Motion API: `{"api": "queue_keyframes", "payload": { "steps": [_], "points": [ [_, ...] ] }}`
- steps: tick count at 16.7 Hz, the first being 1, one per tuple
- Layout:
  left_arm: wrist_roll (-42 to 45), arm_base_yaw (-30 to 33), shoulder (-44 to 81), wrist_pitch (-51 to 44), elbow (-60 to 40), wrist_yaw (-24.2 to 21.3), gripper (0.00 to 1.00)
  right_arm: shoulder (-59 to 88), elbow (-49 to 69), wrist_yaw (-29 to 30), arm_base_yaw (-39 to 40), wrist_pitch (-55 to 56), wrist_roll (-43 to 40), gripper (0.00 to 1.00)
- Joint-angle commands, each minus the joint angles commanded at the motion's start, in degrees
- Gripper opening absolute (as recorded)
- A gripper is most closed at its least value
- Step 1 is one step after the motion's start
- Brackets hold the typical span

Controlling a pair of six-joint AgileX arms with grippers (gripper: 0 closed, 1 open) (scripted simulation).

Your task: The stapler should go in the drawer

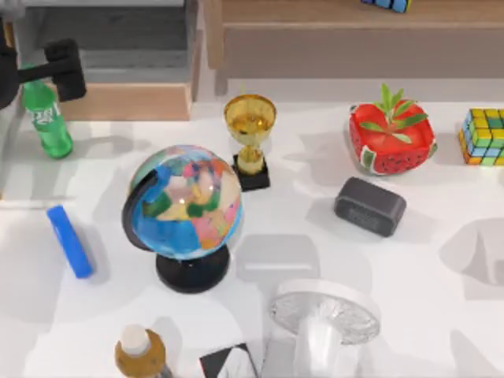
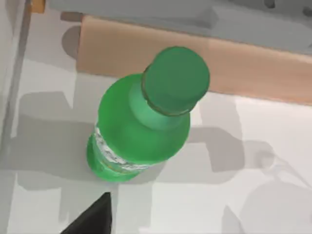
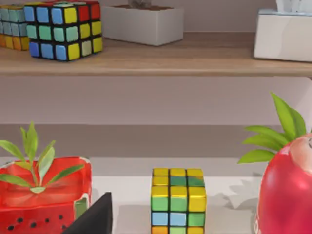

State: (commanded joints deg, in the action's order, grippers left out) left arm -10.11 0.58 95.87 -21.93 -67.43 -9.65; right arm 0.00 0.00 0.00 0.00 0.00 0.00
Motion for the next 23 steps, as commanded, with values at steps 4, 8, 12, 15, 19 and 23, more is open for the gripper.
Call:
{"api": "queue_keyframes", "payload": {
  "steps": [4, 8, 12, 15, 19, 23],
  "points": [
    [-16.2, 5.9, 3.6, -19.3, -2.9, 5.4, 1.00, 0.0, 0.0, 0.0, 0.0, 0.0, 0.0, 1.00],
    [-27.0, 8.6, 6.8, -31.9, -3.9, 9.1, 1.00, 0.0, 0.0, 0.0, 0.0, 0.0, 0.0, 1.00],
    [-30.0, 9.3, 7.8, -35.4, -4.0, 10.2, 1.00, 0.0, 0.0, 0.0, 0.0, 0.0, 0.0, 1.00],
    [-30.0, 9.3, 7.8, -35.4, -4.0, 10.2, 1.00, 0.0, 0.0, 0.0, 0.0, 0.0, 0.0, 1.00],
    [-29.5, 8.8, 8.8, -33.1, -2.6, 10.2, 1.00, 0.0, 0.0, 0.0, 0.0, 0.0, 0.0, 1.00],
    [-29.6, 9.0, 12.2, -25.6, 1.4, 10.2, 1.00, 0.0, 0.0, 0.0, 0.0, 0.0, 0.0, 1.00]
  ]
}}
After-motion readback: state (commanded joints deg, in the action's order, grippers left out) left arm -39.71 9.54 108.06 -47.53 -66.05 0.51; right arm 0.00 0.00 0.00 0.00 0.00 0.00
